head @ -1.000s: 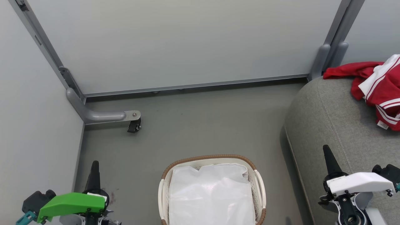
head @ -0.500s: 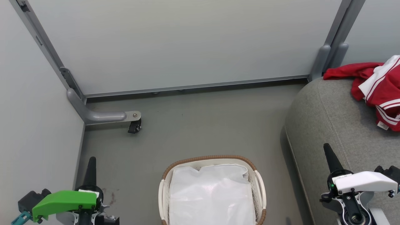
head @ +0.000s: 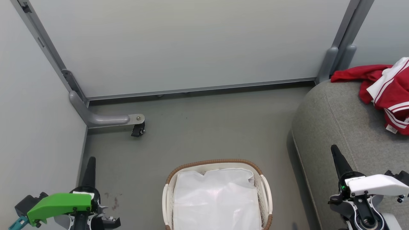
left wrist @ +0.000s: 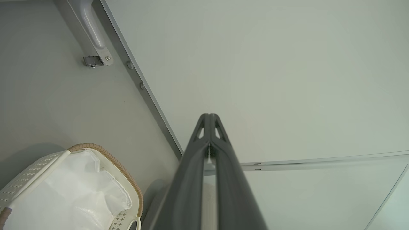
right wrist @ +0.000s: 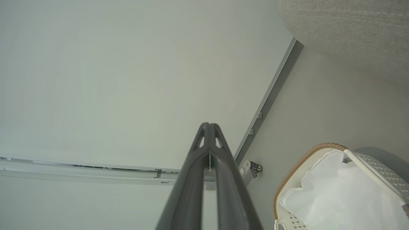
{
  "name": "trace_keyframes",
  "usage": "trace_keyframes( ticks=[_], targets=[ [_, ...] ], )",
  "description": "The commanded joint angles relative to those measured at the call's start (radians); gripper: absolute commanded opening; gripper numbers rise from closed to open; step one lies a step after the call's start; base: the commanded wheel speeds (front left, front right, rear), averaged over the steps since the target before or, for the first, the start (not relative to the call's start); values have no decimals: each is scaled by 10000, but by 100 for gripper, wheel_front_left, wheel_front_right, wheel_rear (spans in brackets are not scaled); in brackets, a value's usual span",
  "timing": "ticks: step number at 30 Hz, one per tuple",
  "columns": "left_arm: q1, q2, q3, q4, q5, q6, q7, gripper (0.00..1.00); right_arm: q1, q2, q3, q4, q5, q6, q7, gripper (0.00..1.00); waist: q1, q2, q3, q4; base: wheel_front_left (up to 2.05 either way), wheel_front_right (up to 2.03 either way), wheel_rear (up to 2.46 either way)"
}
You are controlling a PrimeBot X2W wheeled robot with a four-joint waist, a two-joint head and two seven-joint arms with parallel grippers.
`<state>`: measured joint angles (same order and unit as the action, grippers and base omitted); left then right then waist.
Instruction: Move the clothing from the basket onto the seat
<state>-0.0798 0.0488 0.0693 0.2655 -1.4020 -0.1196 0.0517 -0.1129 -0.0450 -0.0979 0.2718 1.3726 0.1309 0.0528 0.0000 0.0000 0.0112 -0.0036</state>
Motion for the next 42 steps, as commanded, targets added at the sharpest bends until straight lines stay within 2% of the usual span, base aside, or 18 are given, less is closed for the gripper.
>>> trace_keyframes(
  ticks=[1, 32, 42],
  targets=[
    [-211, 46, 84, -84, -230, -48, 57, 0, 37, -61, -51, -92, 227, -1, 60, 0, 0, 0, -3, 2, 0, 0, 0],
    [-361, 46, 476, -226, -2141, -141, 643, 0, 86, -81, -180, -298, 2425, -2, 646, 0, 0, 0, -80, 35, 0, 0, 0],
    [-342, 44, 474, -216, -2129, -142, 658, 0, 87, -82, -178, -293, 2417, -2, 641, 0, 0, 0, -82, 36, 0, 0, 0]
  ],
)
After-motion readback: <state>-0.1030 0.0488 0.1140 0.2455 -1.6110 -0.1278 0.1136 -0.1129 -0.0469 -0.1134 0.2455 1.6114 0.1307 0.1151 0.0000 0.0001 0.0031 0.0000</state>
